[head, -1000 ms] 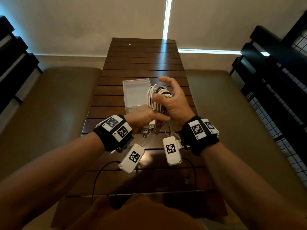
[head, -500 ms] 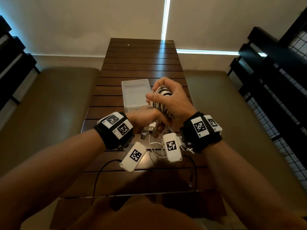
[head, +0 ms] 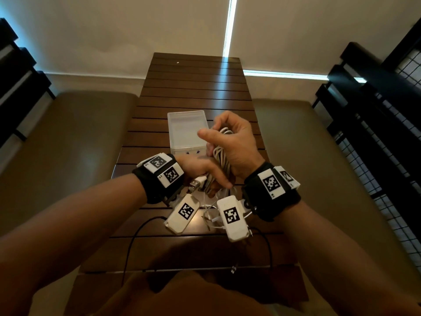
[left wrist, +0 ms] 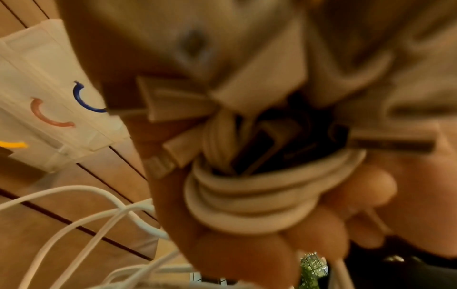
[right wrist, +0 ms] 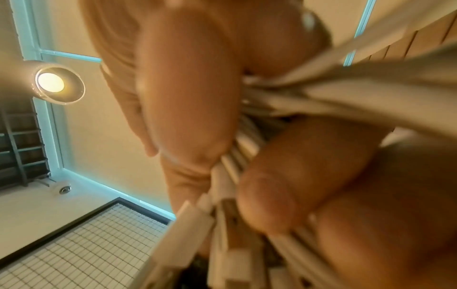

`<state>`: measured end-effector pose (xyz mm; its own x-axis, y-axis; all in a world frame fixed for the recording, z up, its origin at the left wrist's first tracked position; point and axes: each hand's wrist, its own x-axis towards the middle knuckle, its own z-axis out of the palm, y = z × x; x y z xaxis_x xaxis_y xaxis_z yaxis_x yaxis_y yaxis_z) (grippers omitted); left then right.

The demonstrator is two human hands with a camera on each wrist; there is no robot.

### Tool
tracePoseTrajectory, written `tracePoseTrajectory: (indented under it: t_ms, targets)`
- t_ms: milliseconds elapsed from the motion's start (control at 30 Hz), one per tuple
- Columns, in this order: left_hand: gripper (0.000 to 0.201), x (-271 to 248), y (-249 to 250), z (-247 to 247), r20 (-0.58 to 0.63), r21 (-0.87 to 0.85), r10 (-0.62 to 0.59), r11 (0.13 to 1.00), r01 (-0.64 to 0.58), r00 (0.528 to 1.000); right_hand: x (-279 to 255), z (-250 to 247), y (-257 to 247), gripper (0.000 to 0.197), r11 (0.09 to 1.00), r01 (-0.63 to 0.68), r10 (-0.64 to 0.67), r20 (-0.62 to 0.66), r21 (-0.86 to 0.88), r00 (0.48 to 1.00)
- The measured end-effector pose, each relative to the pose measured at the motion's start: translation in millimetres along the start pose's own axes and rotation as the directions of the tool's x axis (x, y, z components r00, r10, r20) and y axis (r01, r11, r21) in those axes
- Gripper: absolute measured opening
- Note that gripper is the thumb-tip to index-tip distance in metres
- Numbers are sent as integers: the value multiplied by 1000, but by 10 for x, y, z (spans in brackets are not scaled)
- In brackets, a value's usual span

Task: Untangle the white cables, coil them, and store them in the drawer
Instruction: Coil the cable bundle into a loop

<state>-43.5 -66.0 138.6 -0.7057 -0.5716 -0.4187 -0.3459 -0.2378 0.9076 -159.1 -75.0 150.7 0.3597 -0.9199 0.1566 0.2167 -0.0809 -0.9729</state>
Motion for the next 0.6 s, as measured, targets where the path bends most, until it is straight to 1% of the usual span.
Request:
tracePoseTrajectory:
  t_ms: [67,167,233,300,333,400,433,533,600]
  targets:
    - [11,-26,-47,44,-41,-50,-36,998,34,999,2,15,66,28,1000,10,-12,-45,-29,999]
    - [16,-40,-117,55,-90,-154,6,988,-19,996,8,51,95,30,993,19,-28,-81,-113,996]
    - [16,-68,-117,75,-180,-193,11,980,-46,984,16,61,82,31,984,34,-49,-84,-178,995]
    - [18,-81,-105,86,-276,-124,46,989,-83,960,19,54,67,30,978,51,-69,-84,-200,994]
    - [18,-89,-95,89,-299,-61,87,992,-110,950,15,52,65,29,977,57,-75,-79,-205,994]
    - [24,-117,-65,90,-292,34,164,986,-161,942,-1,70,69,28,978,59,-75,-73,-201,995]
    - [27,-134,-44,93,-288,51,194,981,-188,938,-1,85,69,29,983,54,-68,-77,-178,995]
    - [35,-159,-34,90,-346,21,295,951,-308,890,47,121,54,31,994,70,-75,-67,-79,995]
    - [36,-135,-60,89,-373,-13,327,934,-358,868,80,105,22,29,993,92,-93,-7,-71,996]
